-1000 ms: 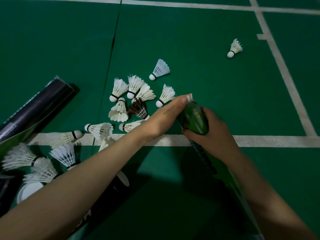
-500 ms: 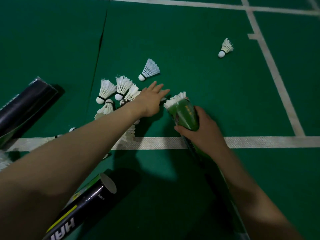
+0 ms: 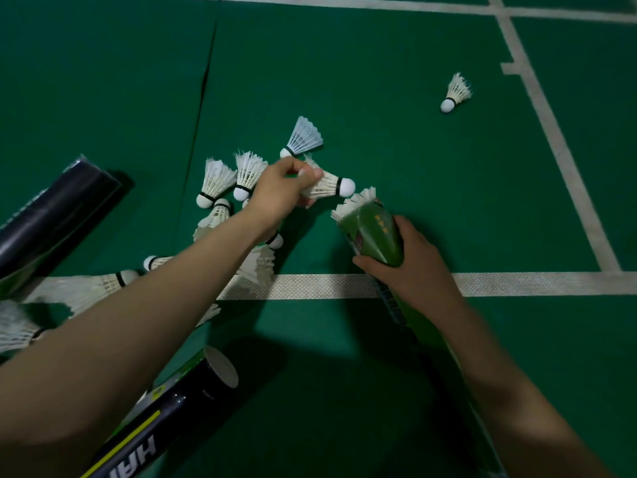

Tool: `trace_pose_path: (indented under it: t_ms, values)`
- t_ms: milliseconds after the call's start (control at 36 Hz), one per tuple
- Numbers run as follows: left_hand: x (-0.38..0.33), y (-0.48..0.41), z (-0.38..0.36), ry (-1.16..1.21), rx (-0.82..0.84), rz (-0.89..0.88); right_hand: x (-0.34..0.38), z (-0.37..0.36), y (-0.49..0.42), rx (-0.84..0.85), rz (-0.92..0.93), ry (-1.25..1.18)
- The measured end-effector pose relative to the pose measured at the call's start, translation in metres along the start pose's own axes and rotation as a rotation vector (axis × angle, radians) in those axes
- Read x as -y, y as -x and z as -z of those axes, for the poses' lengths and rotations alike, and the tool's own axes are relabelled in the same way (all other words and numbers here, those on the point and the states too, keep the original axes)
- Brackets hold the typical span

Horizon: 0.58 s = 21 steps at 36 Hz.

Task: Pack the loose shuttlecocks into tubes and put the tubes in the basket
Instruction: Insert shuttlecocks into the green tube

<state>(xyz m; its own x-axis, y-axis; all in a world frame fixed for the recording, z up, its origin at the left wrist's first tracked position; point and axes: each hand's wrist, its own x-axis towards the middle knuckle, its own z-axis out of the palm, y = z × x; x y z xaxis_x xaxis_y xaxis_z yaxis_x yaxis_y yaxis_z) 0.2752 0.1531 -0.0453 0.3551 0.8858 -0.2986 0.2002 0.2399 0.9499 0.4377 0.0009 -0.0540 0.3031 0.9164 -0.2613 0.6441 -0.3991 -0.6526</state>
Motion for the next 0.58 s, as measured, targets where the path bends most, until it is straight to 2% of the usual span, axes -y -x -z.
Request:
trace_pose_path:
  t_ms: [250,333,417,583]
  values:
    - [-0.001,0.027,-0.011,-0.051,0.261,0.011,0.009,-0.001,0.01,0.024,0.067,-0.026]
    - [-0.003,0.03,-0.015,-0.093,0.263,0.025,0.012,0.001,0.014,0.014,0.085,-0.039]
    - [-0.006,0.034,-0.018,-0.022,0.239,0.007,0.013,0.004,0.016,0.001,0.097,-0.052]
    - [-0.005,0.041,-0.024,-0.043,0.365,-0.033,0.012,0.008,0.017,-0.03,0.099,-0.06]
